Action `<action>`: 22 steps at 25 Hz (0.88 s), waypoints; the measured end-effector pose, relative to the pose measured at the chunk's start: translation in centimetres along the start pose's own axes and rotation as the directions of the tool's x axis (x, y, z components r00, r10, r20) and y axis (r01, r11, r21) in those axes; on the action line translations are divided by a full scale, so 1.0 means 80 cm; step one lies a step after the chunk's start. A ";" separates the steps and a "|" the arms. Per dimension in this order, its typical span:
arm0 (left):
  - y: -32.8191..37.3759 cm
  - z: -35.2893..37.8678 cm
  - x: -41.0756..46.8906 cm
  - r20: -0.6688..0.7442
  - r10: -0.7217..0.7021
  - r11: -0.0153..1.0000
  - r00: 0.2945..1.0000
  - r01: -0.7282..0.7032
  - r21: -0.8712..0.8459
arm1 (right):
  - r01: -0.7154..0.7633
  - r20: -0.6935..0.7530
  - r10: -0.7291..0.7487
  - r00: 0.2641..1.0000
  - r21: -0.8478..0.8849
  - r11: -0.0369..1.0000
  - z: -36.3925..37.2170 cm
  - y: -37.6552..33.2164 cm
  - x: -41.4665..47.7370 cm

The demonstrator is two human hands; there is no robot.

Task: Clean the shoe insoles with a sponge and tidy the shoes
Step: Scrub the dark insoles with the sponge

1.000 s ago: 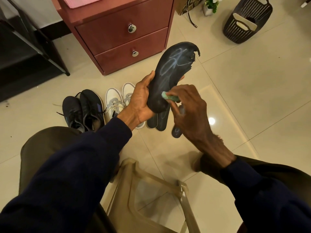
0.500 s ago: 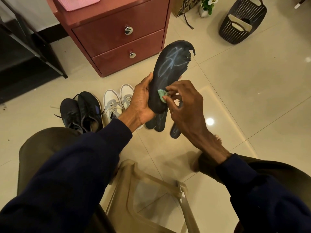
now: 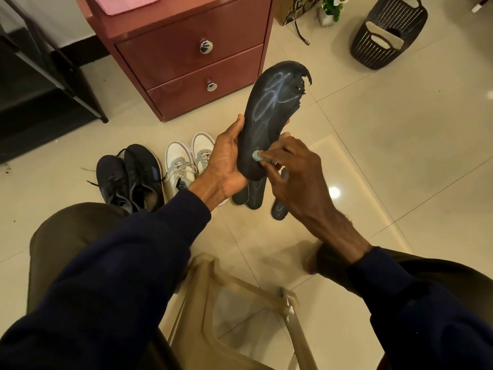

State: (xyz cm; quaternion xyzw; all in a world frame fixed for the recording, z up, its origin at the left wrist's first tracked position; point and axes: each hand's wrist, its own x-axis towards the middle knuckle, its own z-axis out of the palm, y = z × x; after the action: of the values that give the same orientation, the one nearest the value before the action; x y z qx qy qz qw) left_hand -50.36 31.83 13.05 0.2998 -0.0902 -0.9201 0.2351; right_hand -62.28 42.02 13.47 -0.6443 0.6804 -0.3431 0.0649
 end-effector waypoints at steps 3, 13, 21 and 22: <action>0.001 0.000 -0.002 0.020 -0.009 1.000 1.000 0.010 -0.012 | 0.066 0.069 -0.074 0.995 0.112 0.992 0.001 -0.015 -0.005; -0.002 0.001 -0.003 0.005 -0.040 0.999 0.999 0.040 0.032 | 0.050 0.082 -0.054 0.995 0.053 0.997 -0.015 -0.001 0.006; -0.014 0.019 -0.012 -0.050 -0.082 0.977 0.995 0.090 0.191 | 0.016 -0.022 -0.018 1.000 -0.095 0.995 -0.017 0.017 0.010; -0.013 0.015 -0.012 -0.051 -0.096 0.979 0.994 0.103 0.175 | 0.046 0.024 -0.044 0.999 -0.056 0.997 -0.012 0.008 0.007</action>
State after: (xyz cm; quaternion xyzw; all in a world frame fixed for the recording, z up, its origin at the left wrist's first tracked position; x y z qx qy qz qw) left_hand -50.82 33.21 14.20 0.3429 -0.1515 -0.9126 0.1630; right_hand -63.41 41.84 14.04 -0.6649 0.6744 -0.3177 0.0464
